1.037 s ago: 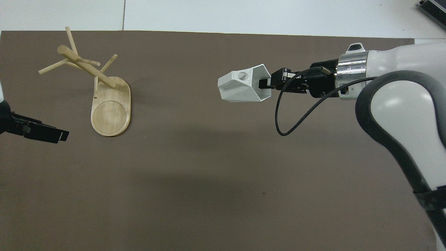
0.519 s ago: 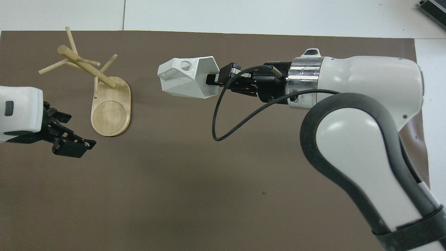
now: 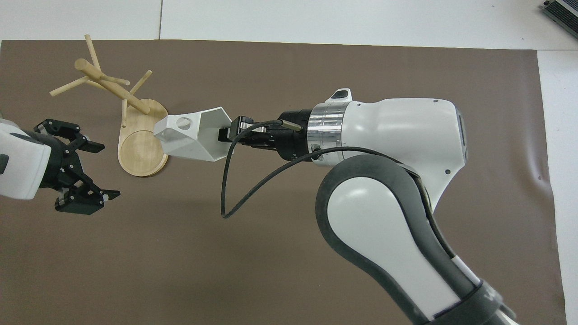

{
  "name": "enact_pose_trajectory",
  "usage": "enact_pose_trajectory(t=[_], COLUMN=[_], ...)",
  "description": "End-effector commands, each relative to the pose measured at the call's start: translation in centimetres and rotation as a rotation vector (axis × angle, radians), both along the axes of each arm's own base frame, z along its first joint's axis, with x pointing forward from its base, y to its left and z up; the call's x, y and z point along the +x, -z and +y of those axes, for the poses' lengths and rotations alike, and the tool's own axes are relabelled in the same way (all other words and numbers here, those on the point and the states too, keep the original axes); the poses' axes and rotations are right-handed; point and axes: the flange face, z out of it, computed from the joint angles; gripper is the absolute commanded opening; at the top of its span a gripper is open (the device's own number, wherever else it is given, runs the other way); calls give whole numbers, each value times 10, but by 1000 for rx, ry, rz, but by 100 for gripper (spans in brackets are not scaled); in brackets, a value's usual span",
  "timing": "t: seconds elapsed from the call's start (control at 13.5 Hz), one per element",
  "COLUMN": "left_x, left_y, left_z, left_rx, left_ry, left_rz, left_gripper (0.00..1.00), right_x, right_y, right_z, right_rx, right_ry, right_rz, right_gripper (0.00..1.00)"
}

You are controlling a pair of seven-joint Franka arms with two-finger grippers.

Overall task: Hang cup on rack
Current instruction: 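Lift the white cup with the right gripper toward the left gripper, then close the left gripper on the cup while the right gripper holds it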

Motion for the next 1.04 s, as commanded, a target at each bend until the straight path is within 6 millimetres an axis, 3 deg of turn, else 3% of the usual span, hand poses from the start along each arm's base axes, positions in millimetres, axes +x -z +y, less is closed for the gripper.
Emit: enact_pose_trajectory(t=[0.0,0.15,0.44,0.59,0.96], left_x=[-5,10,13,6,11], left_y=[13,42,54,69,65], left_z=[7,15,10,11,-1], left_rx=[-67,-170,-198,-249,-319], left_ry=[50,95,181,208,173], left_rz=[-50,-78,-103,-97,-148], left_gripper=[100,100,100,100,100], right_x=[-7,-3,-1,-1,2], right_y=[14,15,16,15,15], right_z=[7,1,-1,-2,-5], right_rx=[-46,-54,-56,-55,-45], right_ry=[-130,-138,-139,-138,-128], right_rz=[-3,2,1,-1,0], right_gripper=[0,0,0,0,0])
